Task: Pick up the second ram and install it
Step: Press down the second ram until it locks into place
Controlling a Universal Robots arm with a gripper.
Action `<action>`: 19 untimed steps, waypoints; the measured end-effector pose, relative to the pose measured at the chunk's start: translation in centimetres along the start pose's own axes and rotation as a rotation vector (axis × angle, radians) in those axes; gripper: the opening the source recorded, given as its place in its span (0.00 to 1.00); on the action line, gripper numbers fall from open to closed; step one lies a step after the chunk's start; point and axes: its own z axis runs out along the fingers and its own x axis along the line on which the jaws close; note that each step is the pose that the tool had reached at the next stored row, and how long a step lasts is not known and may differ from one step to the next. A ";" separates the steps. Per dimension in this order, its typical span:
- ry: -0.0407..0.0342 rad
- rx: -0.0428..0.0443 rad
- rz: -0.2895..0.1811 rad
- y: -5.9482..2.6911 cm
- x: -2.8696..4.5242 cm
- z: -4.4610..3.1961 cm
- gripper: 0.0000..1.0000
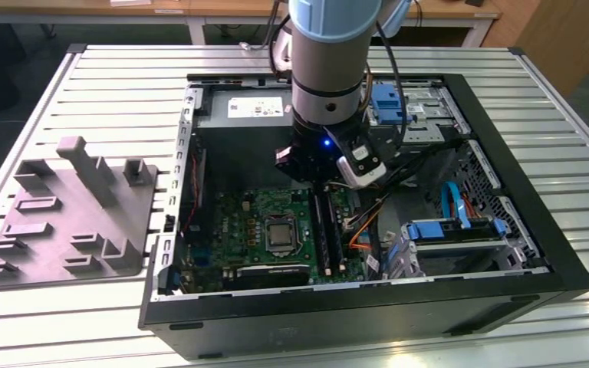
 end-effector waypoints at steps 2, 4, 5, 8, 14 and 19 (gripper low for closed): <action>-0.0006 -0.0019 0.000 0.04 -0.03 -0.27 0.10; 0.0002 0.0003 0.000 0.04 -0.04 -0.81 0.10; 0.0000 -0.0001 0.000 0.05 -0.06 -1.03 0.10; 0.0002 0.0004 0.000 0.07 -0.09 -1.67 0.10; 0.0003 0.0008 0.000 -0.03 -0.10 -1.76 0.10; 0.0002 0.0006 0.000 -0.98 -0.12 -1.79 0.10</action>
